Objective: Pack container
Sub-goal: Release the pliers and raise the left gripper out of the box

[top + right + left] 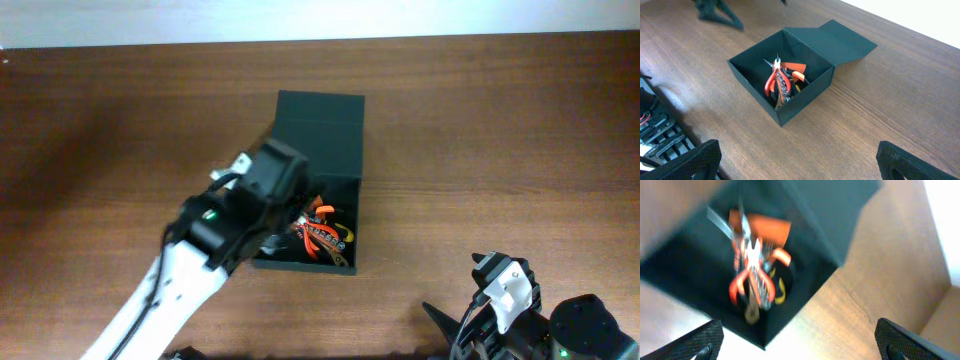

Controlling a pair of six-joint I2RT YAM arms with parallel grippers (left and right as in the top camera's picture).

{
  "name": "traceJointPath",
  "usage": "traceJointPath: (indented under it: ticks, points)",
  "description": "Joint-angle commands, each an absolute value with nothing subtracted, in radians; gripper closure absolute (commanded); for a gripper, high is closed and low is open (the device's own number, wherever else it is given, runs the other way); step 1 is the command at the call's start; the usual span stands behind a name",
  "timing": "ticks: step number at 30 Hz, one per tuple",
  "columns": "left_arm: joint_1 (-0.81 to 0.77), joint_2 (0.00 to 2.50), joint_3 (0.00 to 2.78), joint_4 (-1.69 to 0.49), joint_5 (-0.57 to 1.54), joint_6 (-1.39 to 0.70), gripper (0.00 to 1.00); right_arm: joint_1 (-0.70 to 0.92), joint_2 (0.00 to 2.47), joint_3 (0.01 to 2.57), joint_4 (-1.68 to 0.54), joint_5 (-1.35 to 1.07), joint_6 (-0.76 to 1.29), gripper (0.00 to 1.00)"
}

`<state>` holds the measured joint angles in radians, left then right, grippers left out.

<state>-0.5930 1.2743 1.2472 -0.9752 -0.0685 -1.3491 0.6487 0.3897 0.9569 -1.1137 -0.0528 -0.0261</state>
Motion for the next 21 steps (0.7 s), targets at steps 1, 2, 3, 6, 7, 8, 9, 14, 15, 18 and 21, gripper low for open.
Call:
traceJointPath:
  ticks: [1, 2, 3, 6, 7, 8, 9, 14, 15, 18, 21]
  points:
    - [-0.561, 1.176, 1.246, -0.973, -0.202, -1.053, 0.01, 0.648, 0.384, 0.954, -1.111, -0.059, -0.017, 0.01]
    - [-0.554, 1.137, 1.246, -0.972, -0.234, -0.996, 0.01, 0.648, 0.384, 0.954, -1.111, -0.059, -0.017, 0.01]
    - [-0.552, 1.11, 1.246, -0.972, -0.259, -0.968, 0.01, 0.648, 0.384, 0.954, -1.111, -0.059, -0.017, 0.01]
    - [-0.553, 1.029, 1.246, -0.974, -0.296, -0.926, 0.01, 0.648, 0.384, 0.954, -1.111, -0.059, -0.017, 0.01]
    - [-0.552, 1.008, 1.246, -0.974, -0.297, -0.925, 0.01, 0.648, 0.384, 0.954, -1.111, -0.059, -0.017, 0.01]
    - [-0.553, 0.987, 1.246, -0.974, -0.302, -0.925, 0.01, 0.648, 0.384, 0.954, -1.111, -0.059, -0.017, 0.01]
    - [-0.553, 0.97, 1.246, -0.975, -0.32, -0.915, 0.01, 0.648, 0.384, 0.955, -1.111, -0.059, -0.017, 0.01]
    - [-0.553, 0.914, 1.246, -0.989, -0.392, -0.542, 0.01, 0.648, 0.384, 0.955, -1.111, -0.059, -0.017, 0.01]
    - [-0.553, 0.908, 1.246, -0.989, -0.384, -0.439, 0.01, 0.648, 0.384, 0.954, -1.111, -0.059, -0.017, 0.01]
    - [-0.553, 0.899, 1.246, -1.0, -0.356, -0.225, 0.01, 0.648, 0.384, 0.954, -1.111, -0.059, -0.017, 0.01]
    - [-0.553, 0.901, 1.246, -1.017, -0.358, -0.177, 0.01, 0.648, 0.384, 0.954, -1.111, -0.059, -0.017, 0.01]
